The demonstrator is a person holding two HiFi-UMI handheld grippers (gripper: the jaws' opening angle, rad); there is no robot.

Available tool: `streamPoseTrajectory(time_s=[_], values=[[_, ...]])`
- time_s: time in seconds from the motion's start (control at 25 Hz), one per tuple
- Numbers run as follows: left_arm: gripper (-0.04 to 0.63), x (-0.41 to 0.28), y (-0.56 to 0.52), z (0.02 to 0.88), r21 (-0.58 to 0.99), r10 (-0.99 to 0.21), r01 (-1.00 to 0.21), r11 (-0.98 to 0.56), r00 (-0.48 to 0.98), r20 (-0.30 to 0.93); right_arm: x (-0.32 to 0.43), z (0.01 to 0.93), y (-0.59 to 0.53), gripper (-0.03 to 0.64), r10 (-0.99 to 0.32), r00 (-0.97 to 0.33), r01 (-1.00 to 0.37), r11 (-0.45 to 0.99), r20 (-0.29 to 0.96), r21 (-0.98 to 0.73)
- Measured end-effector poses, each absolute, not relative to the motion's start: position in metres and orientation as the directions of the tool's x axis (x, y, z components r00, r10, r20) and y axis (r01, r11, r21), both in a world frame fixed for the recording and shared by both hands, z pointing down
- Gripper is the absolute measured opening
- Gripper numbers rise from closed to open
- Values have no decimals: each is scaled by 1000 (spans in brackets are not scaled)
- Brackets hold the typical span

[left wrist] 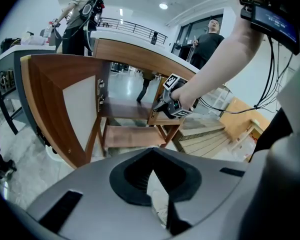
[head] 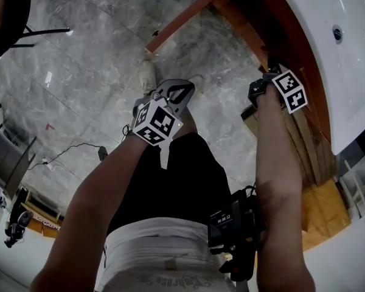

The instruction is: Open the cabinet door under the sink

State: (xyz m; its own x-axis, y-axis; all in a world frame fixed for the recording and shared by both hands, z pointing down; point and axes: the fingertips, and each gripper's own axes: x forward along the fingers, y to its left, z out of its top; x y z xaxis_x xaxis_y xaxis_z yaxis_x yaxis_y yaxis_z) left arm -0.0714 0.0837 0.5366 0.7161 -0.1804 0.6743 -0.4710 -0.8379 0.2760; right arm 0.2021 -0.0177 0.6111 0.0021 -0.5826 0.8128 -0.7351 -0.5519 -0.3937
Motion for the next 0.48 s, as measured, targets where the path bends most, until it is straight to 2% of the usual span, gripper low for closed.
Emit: streamPoseTrajectory(time_s=[0.48], values=[[9,-84,98,530,283,-123,-395,-874,744,657,180,607,10,94,-572,-60,-800,-463,818,-383]])
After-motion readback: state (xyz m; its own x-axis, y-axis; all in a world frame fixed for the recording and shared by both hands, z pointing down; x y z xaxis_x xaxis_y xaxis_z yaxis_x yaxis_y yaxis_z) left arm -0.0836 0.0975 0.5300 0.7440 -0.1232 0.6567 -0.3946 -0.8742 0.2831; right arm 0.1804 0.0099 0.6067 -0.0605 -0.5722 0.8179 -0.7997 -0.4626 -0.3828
